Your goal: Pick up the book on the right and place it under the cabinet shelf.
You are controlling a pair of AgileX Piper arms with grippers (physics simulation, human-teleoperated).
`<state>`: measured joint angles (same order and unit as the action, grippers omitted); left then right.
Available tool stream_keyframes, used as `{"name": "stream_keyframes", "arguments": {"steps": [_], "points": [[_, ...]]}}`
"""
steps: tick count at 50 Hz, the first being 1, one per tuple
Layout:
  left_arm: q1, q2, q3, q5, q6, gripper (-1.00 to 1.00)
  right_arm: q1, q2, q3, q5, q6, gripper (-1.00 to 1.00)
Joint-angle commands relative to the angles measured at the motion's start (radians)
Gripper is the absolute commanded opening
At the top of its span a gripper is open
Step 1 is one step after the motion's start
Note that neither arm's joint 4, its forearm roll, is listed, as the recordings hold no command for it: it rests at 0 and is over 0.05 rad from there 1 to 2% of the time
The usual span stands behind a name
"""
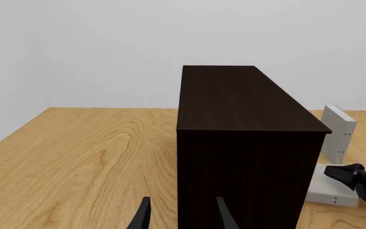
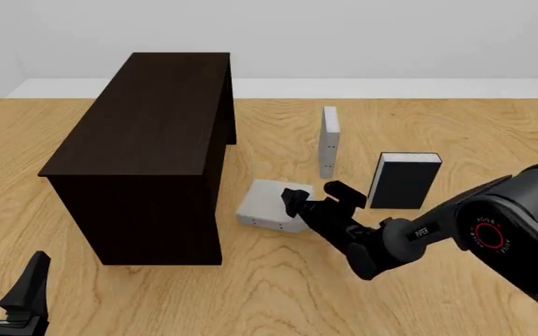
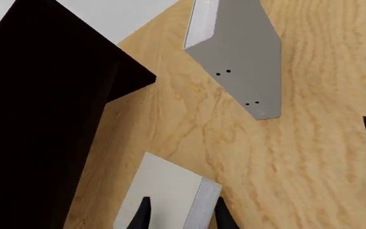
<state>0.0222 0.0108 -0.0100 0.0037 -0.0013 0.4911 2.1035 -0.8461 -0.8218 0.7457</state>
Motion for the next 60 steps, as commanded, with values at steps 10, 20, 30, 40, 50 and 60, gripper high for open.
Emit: {"name": "stream_keyframes", "arguments": {"steps": [10, 20, 30, 40, 50, 60], "points": [[0.0, 0.0, 0.0, 0.0, 0.0, 1.0, -0.059, -0.076, 0.006, 0.119, -0.146, 1.0], [0.0, 0.0, 0.0, 0.0, 0.0, 1.0, -0.07, -0.139, 0.039, 0.145, -0.205, 1.0], [-0.01, -0.008, -0.001, 0.007, 0.0, 1.0, -0.085, -0.19, 0.058, 0.184, -0.293, 1.0], [-0.01, -0.007, 0.001, 0.004, 0.0, 1.0, -0.123, -0.264, 0.084, 0.26, -0.452, 1.0], [-0.01, -0.007, -0.001, 0.007, 0.0, 1.0, -0.117, -0.362, 0.14, 0.316, -0.557, 1.0], [-0.01, -0.004, 0.002, 0.002, 0.0, 1.0, -0.132, -0.407, 0.17, 0.333, -0.615, 1.0]]}}
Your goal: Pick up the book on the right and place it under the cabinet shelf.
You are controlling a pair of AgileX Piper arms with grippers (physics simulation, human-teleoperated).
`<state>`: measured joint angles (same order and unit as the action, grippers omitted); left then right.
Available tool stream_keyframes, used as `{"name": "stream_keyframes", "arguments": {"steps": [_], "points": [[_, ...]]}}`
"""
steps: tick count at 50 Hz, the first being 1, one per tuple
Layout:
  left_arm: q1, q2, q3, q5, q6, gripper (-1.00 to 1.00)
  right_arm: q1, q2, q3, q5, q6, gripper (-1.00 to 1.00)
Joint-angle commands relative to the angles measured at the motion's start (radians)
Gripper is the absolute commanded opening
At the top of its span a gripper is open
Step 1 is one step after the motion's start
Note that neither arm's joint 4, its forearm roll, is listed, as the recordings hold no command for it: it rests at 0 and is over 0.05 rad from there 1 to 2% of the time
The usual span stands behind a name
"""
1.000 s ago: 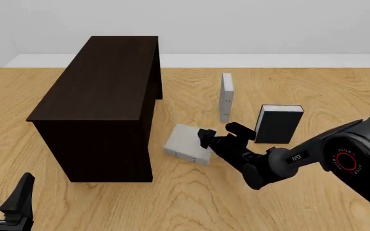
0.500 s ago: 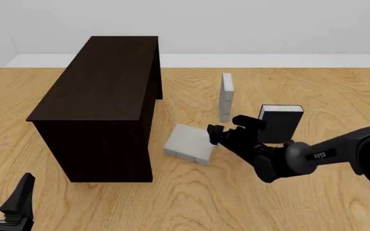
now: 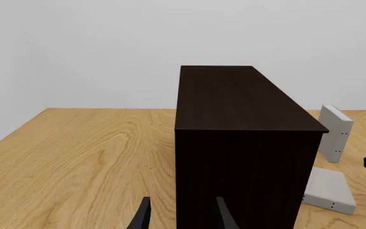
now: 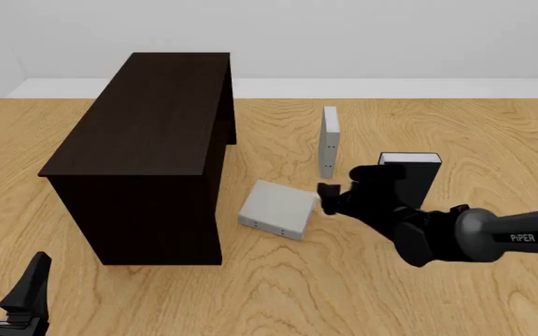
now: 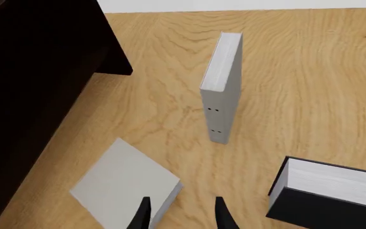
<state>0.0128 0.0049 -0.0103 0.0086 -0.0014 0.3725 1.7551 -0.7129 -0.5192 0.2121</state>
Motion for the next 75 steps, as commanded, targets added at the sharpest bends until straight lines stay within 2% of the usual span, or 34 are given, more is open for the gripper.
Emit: {"name": "stream_keyframes", "arguments": {"steps": [1, 12, 18, 20, 26, 28, 58, 75], "points": [[0.0, 0.002, 0.002, -0.004, 0.0, 1.0, -0.013, -0.061, 0.04, 0.03, -0.083, 1.0], [0.0, 0.004, 0.002, -0.006, 0.0, 1.0, -0.019, -0.053, 0.056, 0.022, -0.132, 1.0], [0.0, 0.008, 0.004, -0.011, 0.0, 1.0, -0.005, -0.04, 0.058, 0.017, -0.126, 1.0], [0.0, 0.008, 0.004, -0.011, 0.0, 1.0, -0.015, -0.036, 0.06, 0.012, -0.145, 1.0], [0.0, 0.008, 0.003, -0.01, 0.0, 1.0, -0.013, -0.012, 0.058, -0.001, -0.147, 1.0], [0.0, 0.005, 0.002, -0.007, 0.0, 1.0, -0.034, 0.001, 0.058, -0.013, -0.173, 1.0], [-0.001, 0.003, 0.0, -0.003, 0.0, 1.0, -0.008, 0.198, -0.028, -0.059, -0.146, 1.0], [0.0, 0.003, 0.0, -0.003, 0.0, 1.0, 0.021, 0.28, -0.108, -0.036, -0.123, 1.0]]}}
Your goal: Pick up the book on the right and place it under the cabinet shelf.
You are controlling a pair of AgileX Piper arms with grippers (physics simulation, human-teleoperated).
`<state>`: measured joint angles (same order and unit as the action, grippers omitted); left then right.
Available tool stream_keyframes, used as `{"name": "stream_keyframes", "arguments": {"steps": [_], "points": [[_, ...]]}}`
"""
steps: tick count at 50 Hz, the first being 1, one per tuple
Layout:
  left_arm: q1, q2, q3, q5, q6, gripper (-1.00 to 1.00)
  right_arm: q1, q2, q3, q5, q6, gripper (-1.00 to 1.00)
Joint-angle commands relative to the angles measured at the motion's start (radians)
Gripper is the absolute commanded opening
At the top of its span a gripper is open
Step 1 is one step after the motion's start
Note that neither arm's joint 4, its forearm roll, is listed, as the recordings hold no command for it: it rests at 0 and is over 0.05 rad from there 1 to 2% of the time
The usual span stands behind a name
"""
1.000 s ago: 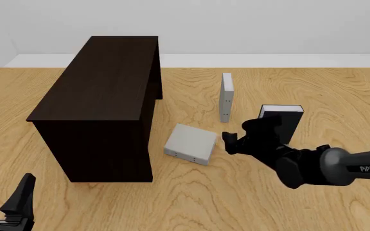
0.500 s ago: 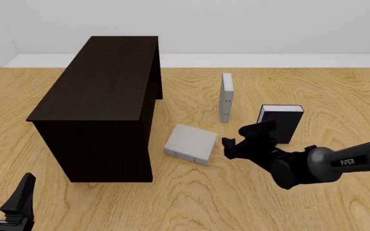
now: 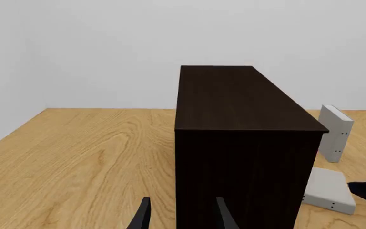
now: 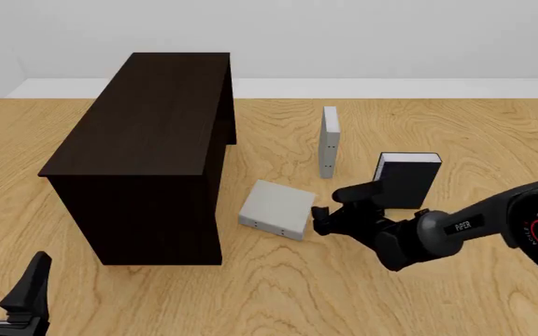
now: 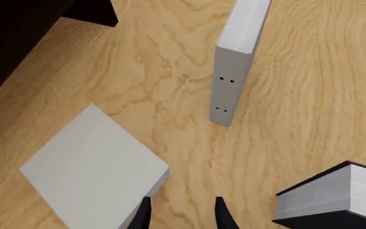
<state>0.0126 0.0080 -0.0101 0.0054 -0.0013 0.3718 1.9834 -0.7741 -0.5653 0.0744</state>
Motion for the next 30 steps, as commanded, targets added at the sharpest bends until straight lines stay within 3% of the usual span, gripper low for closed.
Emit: {"name": "stream_keyframes", "arguments": {"steps": [1, 30], "points": [[0.0, 0.0, 0.0, 0.001, 0.0, 1.0, 0.025, 0.053, -0.05, 0.014, 0.013, 1.0], [0.0, 0.0, 0.0, 0.001, 0.0, 1.0, 0.135, 0.02, -0.115, 0.07, 0.014, 1.0]]}}
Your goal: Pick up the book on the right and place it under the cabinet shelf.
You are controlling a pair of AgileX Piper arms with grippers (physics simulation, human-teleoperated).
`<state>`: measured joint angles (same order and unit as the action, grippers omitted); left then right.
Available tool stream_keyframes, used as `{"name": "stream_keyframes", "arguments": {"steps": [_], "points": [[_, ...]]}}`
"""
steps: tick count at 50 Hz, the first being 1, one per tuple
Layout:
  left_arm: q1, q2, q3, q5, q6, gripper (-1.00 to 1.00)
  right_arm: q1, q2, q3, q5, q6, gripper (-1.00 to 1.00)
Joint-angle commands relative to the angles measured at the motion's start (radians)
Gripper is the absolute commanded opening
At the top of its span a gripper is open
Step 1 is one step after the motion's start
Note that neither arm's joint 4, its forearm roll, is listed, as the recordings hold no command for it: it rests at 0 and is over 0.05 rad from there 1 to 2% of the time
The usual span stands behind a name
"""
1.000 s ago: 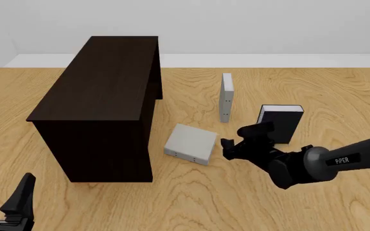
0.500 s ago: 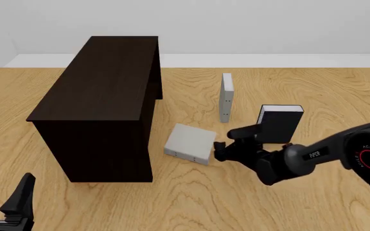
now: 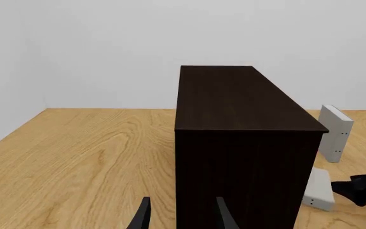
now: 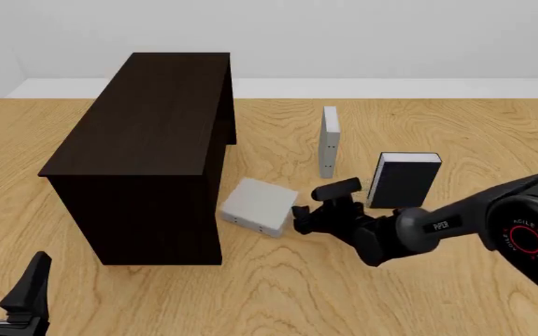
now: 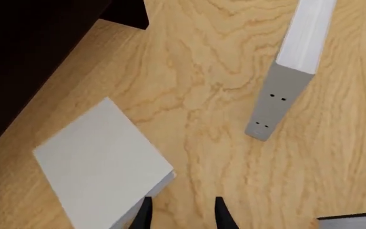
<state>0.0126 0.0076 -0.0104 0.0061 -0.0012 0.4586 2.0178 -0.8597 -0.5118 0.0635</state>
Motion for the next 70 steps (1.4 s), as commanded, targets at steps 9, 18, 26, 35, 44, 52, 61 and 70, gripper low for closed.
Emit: {"name": "stream_keyframes", "arguments": {"steps": [9, 18, 26, 35, 44, 52, 61, 70], "points": [[0.0, 0.0, 0.0, 0.0, 0.0, 1.0, 0.053, -0.014, -0.074, 0.045, 0.005, 1.0], [0.0, 0.0, 0.0, 0.0, 0.0, 1.0, 0.082, 0.003, -0.136, 0.078, 0.002, 1.0], [0.0, 0.0, 0.0, 0.0, 0.0, 1.0, 0.109, 0.029, -0.195, 0.108, 0.0, 1.0], [0.0, 0.0, 0.0, 0.0, 0.0, 1.0, 0.144, 0.068, -0.26, 0.141, 0.003, 1.0], [0.0, 0.0, 0.0, 0.0, 0.0, 1.0, 0.183, 0.113, -0.317, 0.164, 0.009, 1.0], [-0.008, -0.003, -0.002, 0.005, 0.0, 1.0, 0.207, 0.141, -0.363, 0.18, 0.014, 1.0], [-0.008, -0.002, 0.001, 0.001, 0.0, 1.0, 0.238, 0.181, -0.414, 0.202, 0.022, 1.0], [-0.008, -0.001, 0.002, 0.0, 0.0, 1.0, 0.272, 0.208, -0.442, 0.208, 0.031, 1.0]]}}
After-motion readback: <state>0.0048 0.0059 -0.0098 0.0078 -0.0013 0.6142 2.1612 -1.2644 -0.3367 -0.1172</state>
